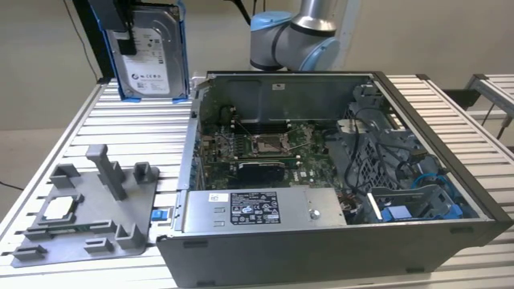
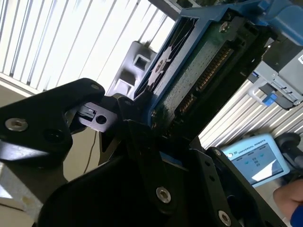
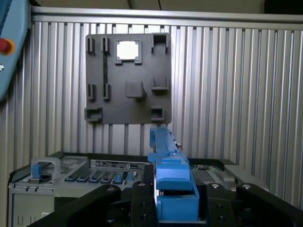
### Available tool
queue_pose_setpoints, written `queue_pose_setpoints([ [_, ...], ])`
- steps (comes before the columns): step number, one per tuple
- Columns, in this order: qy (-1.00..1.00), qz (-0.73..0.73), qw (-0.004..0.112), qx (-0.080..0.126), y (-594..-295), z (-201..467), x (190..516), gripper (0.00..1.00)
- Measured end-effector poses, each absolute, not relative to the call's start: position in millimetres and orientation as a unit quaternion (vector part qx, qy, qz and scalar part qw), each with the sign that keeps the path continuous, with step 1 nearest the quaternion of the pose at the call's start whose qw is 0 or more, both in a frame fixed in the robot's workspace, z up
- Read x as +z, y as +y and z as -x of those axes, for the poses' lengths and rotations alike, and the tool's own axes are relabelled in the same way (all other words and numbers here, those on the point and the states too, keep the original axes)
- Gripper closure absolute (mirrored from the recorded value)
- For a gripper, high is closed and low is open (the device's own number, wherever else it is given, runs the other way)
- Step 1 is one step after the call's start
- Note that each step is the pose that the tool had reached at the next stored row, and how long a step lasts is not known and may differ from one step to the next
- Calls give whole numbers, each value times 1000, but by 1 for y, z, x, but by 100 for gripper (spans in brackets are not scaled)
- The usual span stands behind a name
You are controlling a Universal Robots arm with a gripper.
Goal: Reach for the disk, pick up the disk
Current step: 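Pick up the disk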
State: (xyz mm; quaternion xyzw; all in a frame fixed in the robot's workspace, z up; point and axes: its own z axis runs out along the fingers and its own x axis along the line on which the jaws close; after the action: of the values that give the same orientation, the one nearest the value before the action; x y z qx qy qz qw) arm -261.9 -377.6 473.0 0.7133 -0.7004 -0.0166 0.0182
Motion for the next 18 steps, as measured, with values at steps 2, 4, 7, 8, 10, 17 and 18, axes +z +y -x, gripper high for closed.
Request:
queue_pose_setpoints([
  [2,-700,-714,18,-17,-378,257,473,100],
  [4,-700,-714,19,-17,-378,252,473,100],
  [7,-700,-714,19,-17,-378,245,473,100],
  [8,-699,-714,19,-17,-378,243,473,100],
  [10,-699,-714,19,-18,-378,238,473,100],
  [17,-698,-715,20,-18,-378,221,473,100],
  [18,-698,-715,20,-18,-378,219,473,100],
])
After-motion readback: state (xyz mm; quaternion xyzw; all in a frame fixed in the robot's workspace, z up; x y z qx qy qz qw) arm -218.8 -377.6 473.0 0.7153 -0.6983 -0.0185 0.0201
